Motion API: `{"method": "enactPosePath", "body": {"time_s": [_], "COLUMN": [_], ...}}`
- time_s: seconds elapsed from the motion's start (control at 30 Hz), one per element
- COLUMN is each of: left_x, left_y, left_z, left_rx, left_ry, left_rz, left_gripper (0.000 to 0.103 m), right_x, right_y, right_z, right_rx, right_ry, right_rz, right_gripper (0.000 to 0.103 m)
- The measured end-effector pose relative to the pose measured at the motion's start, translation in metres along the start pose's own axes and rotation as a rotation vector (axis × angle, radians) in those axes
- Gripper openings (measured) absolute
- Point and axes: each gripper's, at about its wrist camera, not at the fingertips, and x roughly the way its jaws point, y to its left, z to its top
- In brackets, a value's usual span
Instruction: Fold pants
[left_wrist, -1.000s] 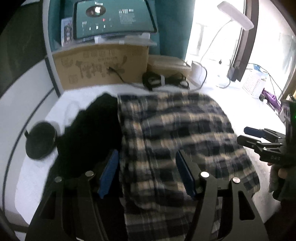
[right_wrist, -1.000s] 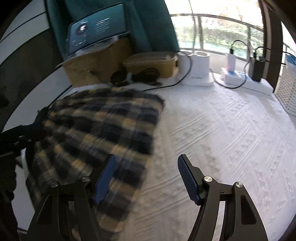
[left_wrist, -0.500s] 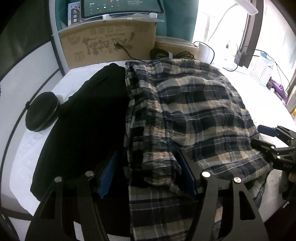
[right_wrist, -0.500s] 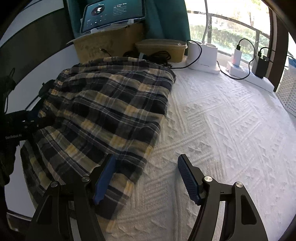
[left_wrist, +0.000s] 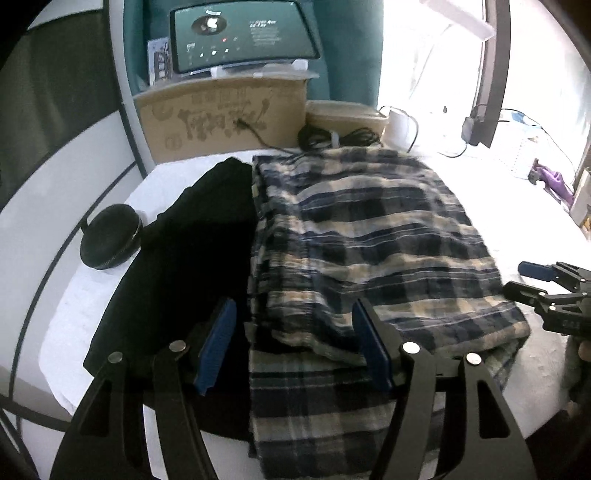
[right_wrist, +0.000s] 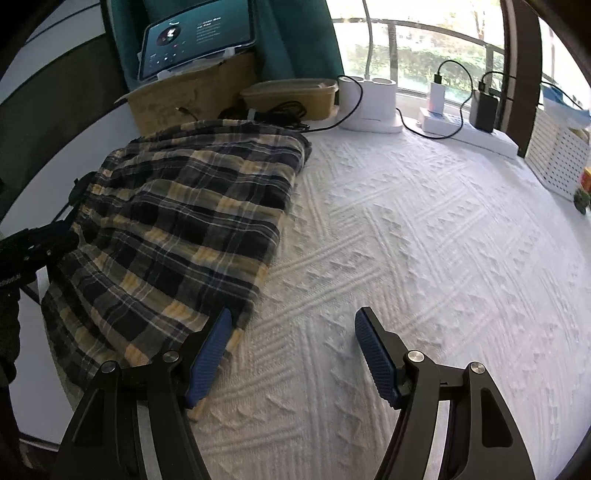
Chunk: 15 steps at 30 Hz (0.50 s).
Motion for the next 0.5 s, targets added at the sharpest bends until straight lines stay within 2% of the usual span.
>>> {"method": "enactPosePath", "body": {"time_s": [0.27,0.5], "left_x": [-0.017,-0.032], "left_y": [-0.018,-0.043], "left_z": [-0.010,-0.018], "left_rx": [0.003,0.041], "left_ry": [-0.017,-0.041], "left_rz": [-0.025,-0.077], "left_gripper": [0.067,0.074], "right_x": [-0.024,-0.051], "right_y": [-0.008,-0.014], "right_z": [-0.012,-0.025], "right_rx": [0.022,0.040], "right_ry": [-0.027,-0.060], "right_rz": [-0.010,-0.032], "right_gripper": [0.071,0.071]}}
